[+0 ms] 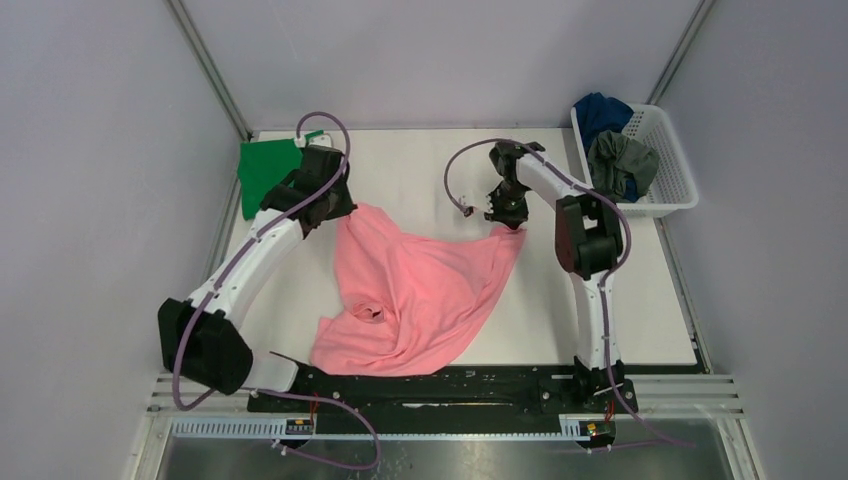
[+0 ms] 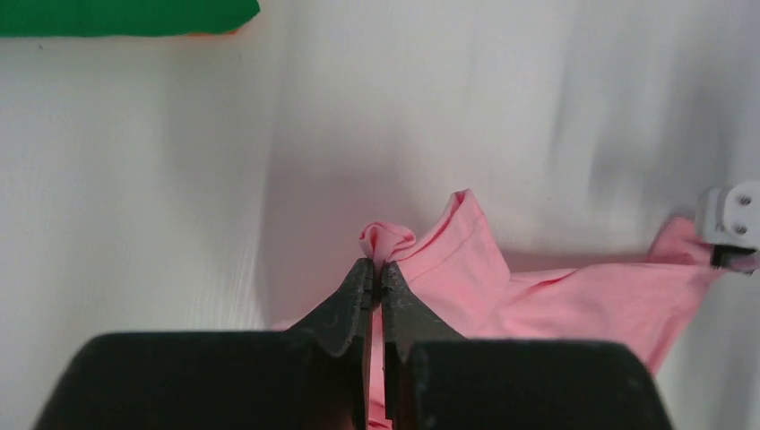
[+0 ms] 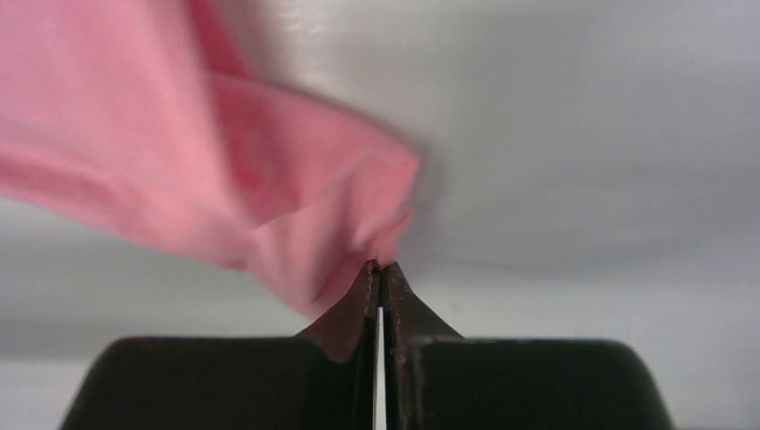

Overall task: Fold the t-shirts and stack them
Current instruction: Flatten out the tshirt

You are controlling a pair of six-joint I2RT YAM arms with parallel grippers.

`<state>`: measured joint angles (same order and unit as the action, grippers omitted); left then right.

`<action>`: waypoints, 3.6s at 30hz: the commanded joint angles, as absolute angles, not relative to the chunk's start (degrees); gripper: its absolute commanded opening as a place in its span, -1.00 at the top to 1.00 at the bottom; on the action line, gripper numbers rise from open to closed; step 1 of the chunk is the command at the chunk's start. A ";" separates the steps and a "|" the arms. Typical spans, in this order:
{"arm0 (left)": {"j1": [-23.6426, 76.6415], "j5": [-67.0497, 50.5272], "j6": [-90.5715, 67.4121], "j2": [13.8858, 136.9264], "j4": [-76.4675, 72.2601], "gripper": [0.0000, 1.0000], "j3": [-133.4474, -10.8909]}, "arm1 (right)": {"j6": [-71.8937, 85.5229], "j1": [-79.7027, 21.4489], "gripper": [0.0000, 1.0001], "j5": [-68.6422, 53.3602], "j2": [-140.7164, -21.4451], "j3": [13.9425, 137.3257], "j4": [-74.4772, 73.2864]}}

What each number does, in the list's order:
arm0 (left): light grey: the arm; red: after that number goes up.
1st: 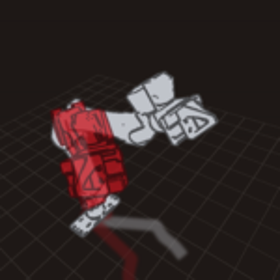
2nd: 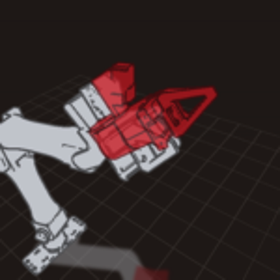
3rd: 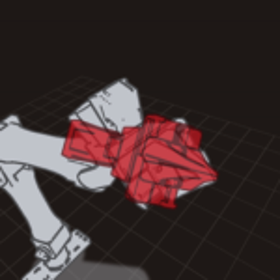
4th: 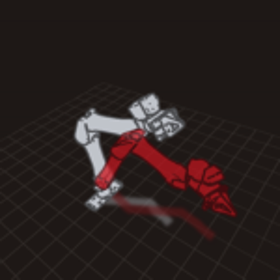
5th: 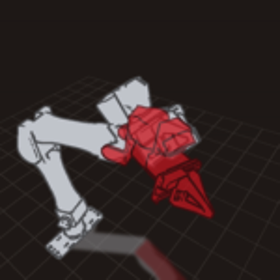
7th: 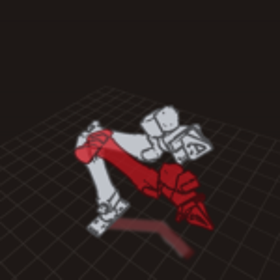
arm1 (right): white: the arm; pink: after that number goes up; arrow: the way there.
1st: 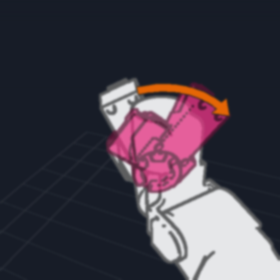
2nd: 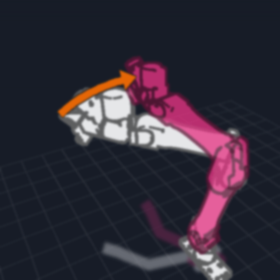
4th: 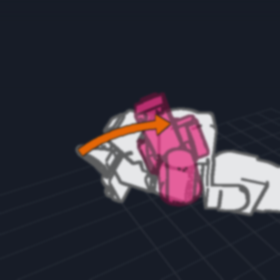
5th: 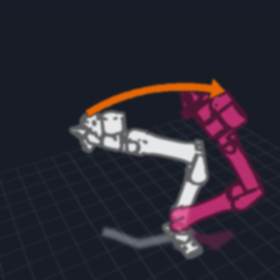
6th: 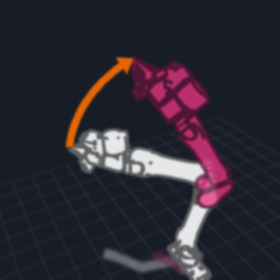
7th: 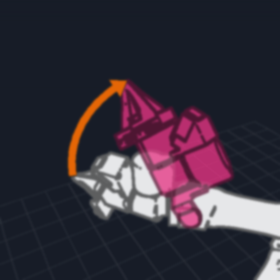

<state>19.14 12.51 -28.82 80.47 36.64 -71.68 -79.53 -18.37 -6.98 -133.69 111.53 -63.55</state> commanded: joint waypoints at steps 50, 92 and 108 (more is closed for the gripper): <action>12.70 -3.44 -22.17 63.89 30.41 1.00 -104.38 | -39.38 -20.59 1.00 10.33 -47.01 80.64 -23.13; 20.03 -4.78 -35.99 74.65 17.92 -0.98 -52.89 | 29.70 -14.14 -0.99 -21.28 -68.21 37.70 -3.63; 20.68 -10.71 -40.22 107.13 17.67 -0.98 -67.11 | 29.14 -13.14 -0.99 -13.47 -99.76 55.34 -9.45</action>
